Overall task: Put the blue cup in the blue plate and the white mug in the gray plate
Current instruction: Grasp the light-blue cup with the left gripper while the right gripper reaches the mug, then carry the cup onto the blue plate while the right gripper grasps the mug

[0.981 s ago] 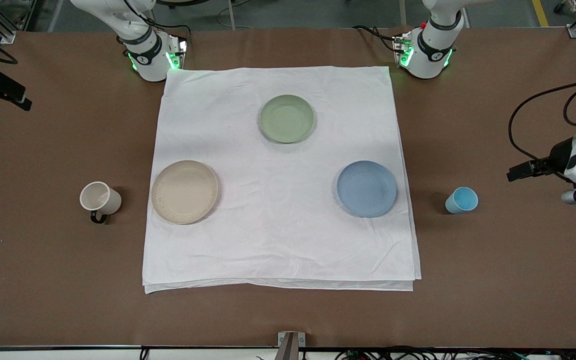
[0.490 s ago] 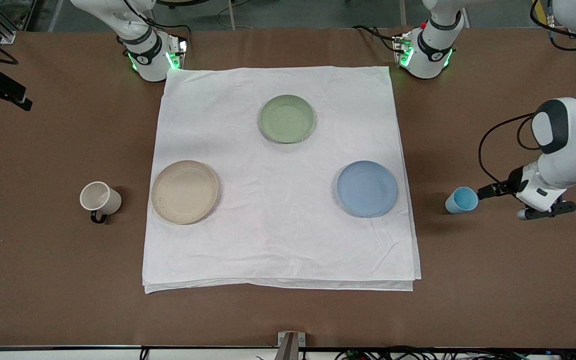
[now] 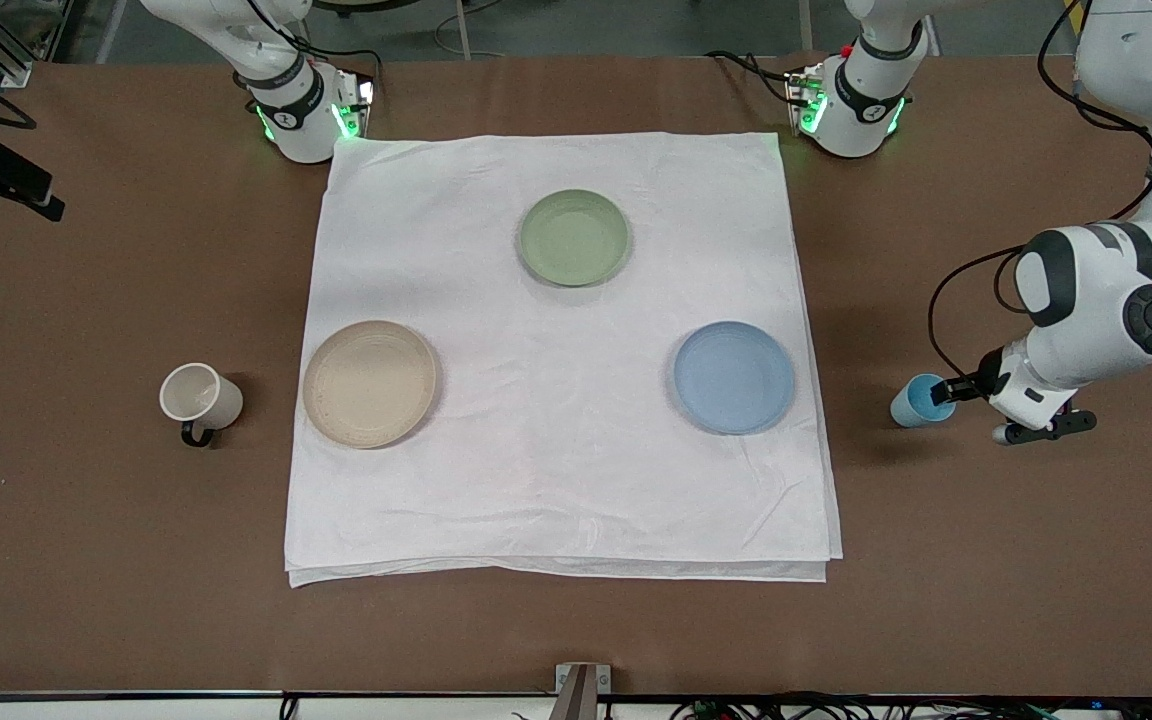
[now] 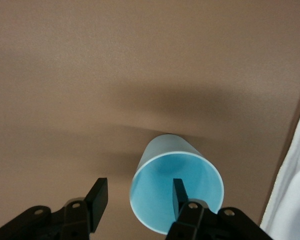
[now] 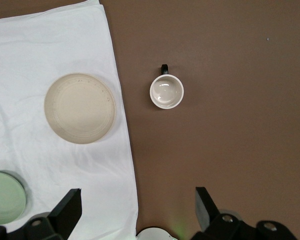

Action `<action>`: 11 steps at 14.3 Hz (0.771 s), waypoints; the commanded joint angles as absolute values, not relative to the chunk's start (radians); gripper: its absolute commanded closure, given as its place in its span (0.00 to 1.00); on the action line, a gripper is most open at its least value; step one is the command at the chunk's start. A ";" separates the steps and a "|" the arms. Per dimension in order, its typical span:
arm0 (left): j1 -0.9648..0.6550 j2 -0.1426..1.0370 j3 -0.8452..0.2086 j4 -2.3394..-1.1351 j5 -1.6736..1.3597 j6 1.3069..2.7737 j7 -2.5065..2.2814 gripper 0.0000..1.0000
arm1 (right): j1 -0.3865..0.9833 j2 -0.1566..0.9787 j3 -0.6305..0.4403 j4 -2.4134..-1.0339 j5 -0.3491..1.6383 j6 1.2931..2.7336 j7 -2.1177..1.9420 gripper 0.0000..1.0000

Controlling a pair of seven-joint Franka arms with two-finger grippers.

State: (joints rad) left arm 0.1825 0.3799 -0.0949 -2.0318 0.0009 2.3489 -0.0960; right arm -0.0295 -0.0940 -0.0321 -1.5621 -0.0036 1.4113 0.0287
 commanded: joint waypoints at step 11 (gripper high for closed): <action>0.173 0.249 -0.325 -2.031 0.017 2.234 -0.335 1.00 | -0.135 0.138 -0.026 -1.681 -0.014 1.698 -0.035 0.00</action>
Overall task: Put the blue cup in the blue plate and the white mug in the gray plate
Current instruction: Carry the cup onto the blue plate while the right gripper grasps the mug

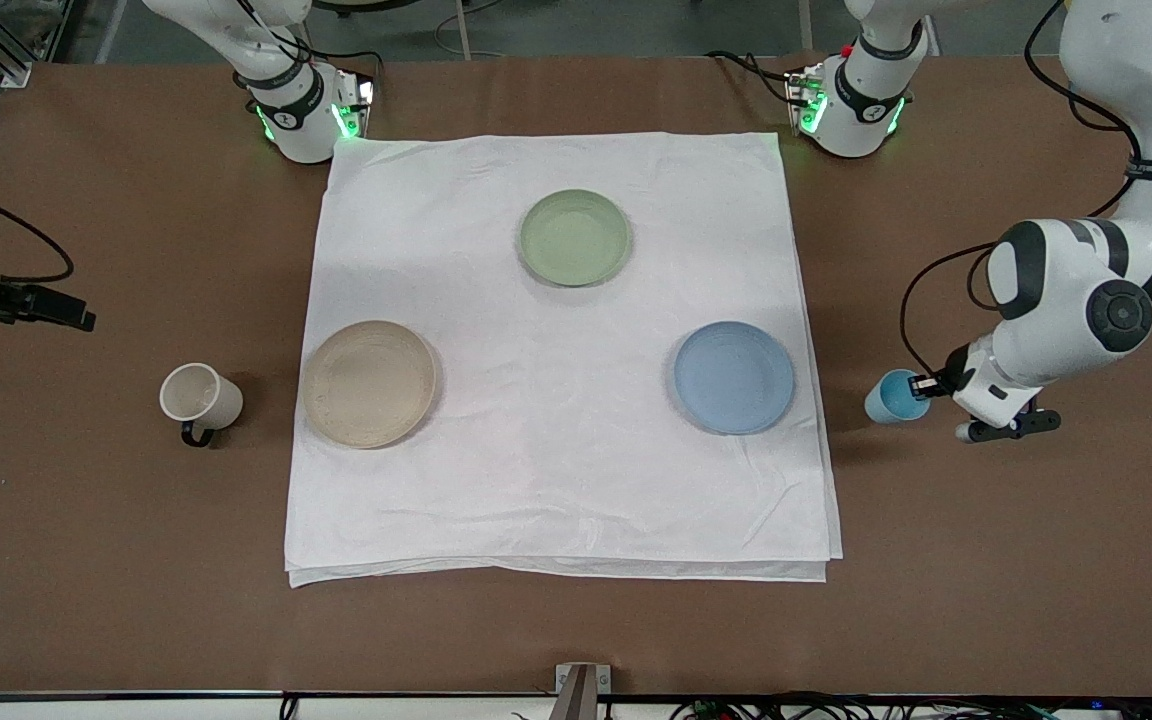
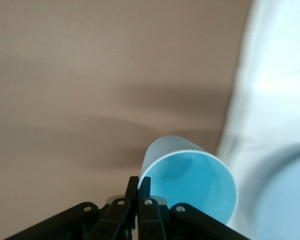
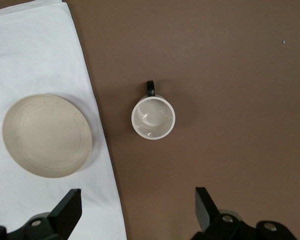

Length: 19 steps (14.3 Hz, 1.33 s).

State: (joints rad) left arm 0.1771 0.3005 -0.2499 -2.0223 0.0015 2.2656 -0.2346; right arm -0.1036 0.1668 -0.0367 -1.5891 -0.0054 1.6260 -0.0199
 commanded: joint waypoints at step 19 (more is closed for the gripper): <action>0.052 0.319 -0.449 -1.968 0.075 2.258 -0.710 0.00 | -0.146 0.494 -0.017 -1.916 0.031 2.408 -0.032 0.10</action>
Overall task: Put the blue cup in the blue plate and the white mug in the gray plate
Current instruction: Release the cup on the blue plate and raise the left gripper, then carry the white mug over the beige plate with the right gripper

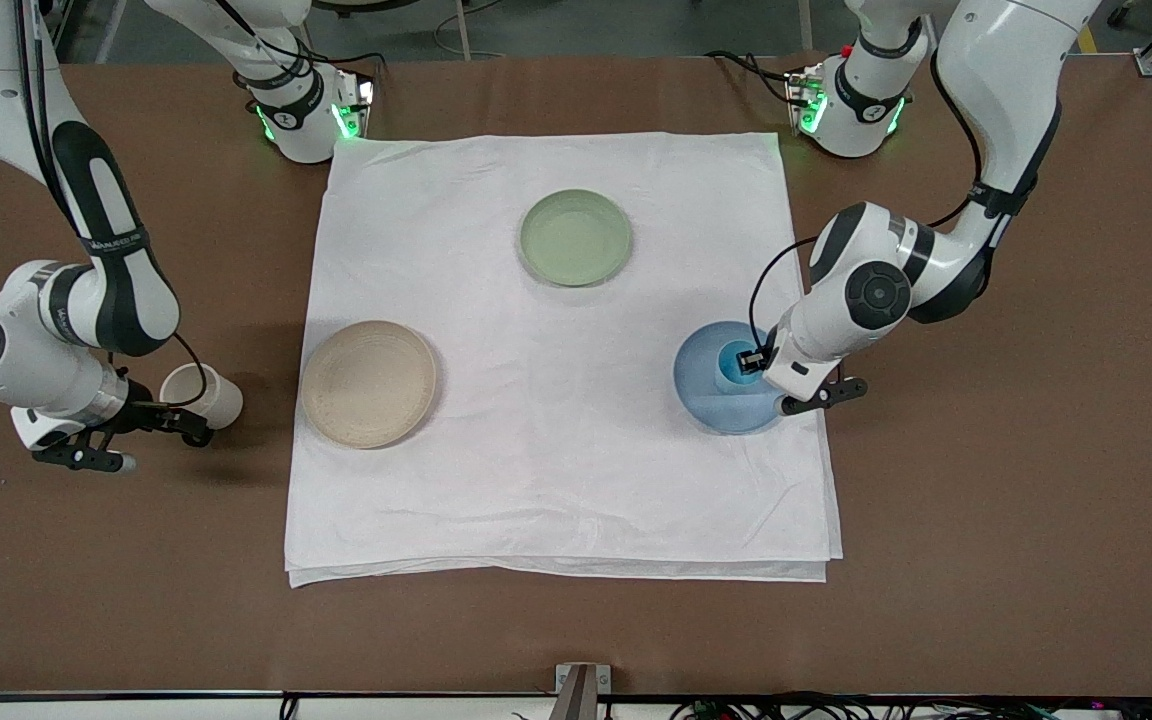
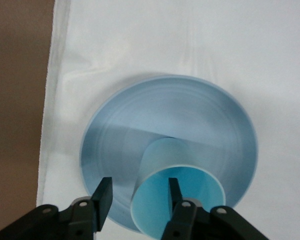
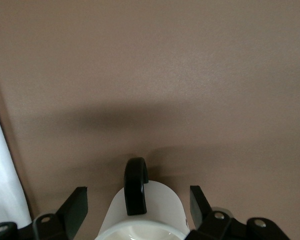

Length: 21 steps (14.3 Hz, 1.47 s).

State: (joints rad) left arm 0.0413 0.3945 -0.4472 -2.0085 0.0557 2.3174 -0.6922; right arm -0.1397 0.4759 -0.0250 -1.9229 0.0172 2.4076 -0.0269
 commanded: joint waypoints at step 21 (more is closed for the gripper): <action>-0.028 -0.066 -0.026 -1.580 -0.009 1.473 -0.144 0.00 | 0.059 0.376 -0.014 -1.808 0.101 2.040 0.157 1.00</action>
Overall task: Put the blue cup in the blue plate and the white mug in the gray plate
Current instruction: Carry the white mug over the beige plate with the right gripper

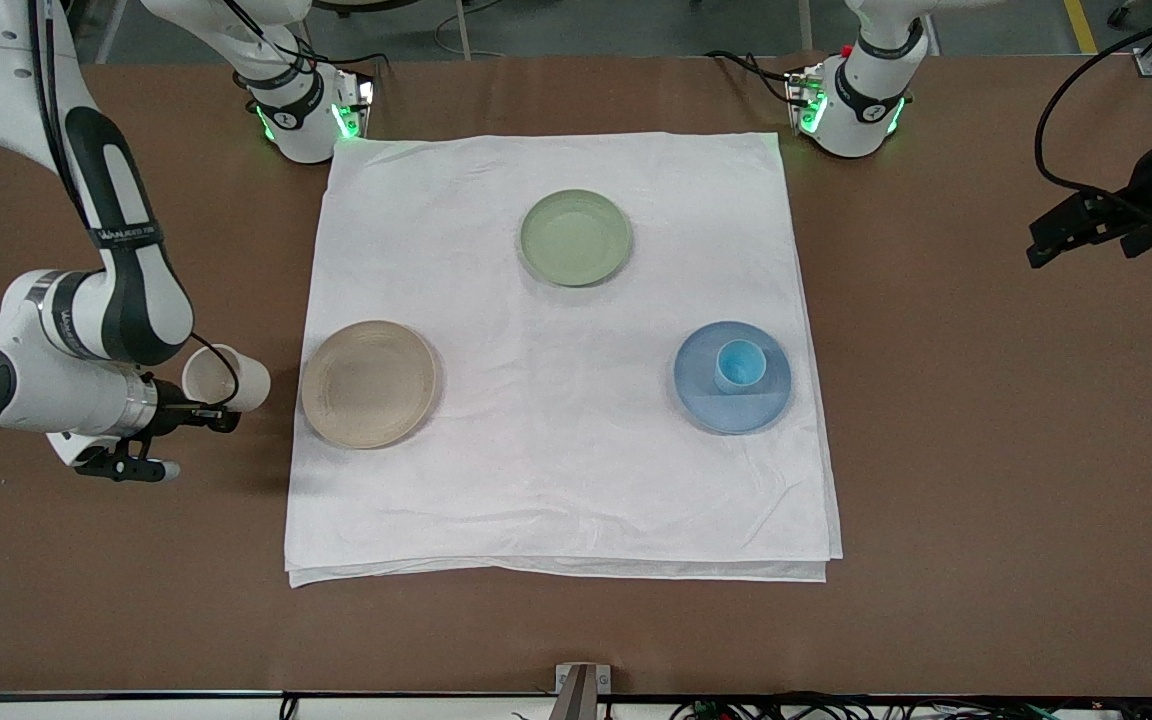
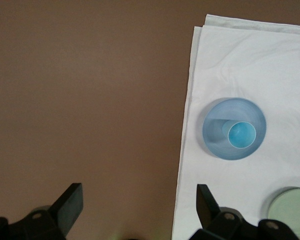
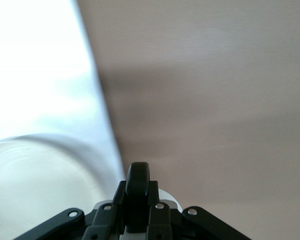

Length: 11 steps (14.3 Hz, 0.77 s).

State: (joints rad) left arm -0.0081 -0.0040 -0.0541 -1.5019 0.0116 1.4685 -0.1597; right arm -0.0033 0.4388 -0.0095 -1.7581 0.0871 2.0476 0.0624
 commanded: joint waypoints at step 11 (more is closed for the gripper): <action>-0.045 -0.057 -0.037 -1.588 -0.009 1.486 -0.144 0.00 | 0.265 0.322 -0.020 -2.057 0.146 2.355 0.359 1.00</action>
